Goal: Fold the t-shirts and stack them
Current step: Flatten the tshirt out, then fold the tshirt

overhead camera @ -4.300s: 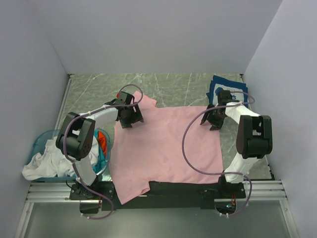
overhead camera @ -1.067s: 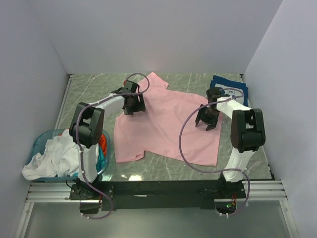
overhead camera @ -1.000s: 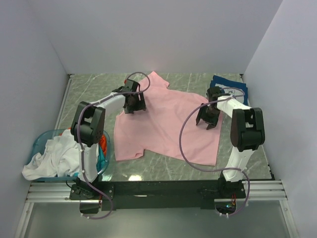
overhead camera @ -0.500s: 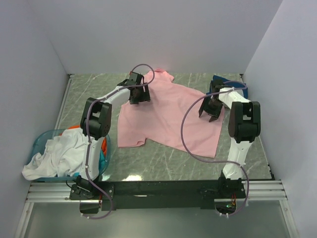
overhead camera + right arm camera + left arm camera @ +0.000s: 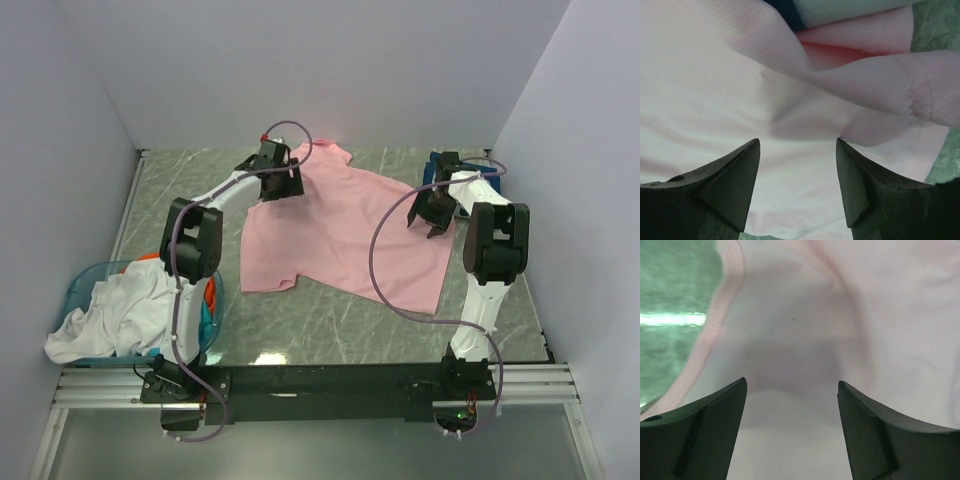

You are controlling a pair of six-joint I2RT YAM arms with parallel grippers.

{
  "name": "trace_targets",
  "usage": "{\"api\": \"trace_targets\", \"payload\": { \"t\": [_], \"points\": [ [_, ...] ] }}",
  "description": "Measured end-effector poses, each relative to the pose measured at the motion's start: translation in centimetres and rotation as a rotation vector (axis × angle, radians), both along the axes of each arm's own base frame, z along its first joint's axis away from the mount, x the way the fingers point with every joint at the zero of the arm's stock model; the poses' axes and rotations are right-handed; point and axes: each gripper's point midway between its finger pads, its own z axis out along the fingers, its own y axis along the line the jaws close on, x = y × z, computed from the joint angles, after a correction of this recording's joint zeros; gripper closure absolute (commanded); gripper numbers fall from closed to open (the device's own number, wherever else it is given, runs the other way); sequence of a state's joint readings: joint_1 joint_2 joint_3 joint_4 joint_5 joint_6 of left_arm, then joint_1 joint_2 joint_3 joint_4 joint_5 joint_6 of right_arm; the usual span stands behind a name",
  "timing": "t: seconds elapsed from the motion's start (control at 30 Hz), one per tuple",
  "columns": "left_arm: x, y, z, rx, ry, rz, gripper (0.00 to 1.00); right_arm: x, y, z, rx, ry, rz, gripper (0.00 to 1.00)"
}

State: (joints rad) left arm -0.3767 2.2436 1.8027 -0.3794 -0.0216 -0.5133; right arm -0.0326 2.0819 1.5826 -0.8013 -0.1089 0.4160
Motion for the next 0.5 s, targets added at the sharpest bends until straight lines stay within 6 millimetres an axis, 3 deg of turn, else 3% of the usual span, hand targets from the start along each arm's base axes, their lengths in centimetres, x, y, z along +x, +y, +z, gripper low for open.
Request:
{"api": "trace_targets", "payload": {
  "t": [0.07,0.17,0.3,0.4,0.5],
  "points": [
    [-0.1,0.6,2.2,0.01,-0.042,0.023,0.21,0.1,0.1,0.2,0.008,-0.006,0.007,0.32],
    [-0.4,1.8,7.2,0.019,-0.143,0.065,0.21,0.1,0.3,0.6,0.017,-0.015,0.012,0.32],
    [-2.3,2.9,13.4,0.006,-0.258,0.097,0.21,-0.1,0.8,1.5,0.035,-0.039,0.02,0.33],
    [-4.3,3.5,14.6,0.004,-0.276,0.1,0.21,-1.1,1.3,2.6,0.041,-0.055,0.031,0.33],
    [-6.8,4.2,11.9,0.025,-0.218,0.096,0.21,-2.3,2.7,3.4,0.046,-0.077,0.062,0.33]
  ]
}}
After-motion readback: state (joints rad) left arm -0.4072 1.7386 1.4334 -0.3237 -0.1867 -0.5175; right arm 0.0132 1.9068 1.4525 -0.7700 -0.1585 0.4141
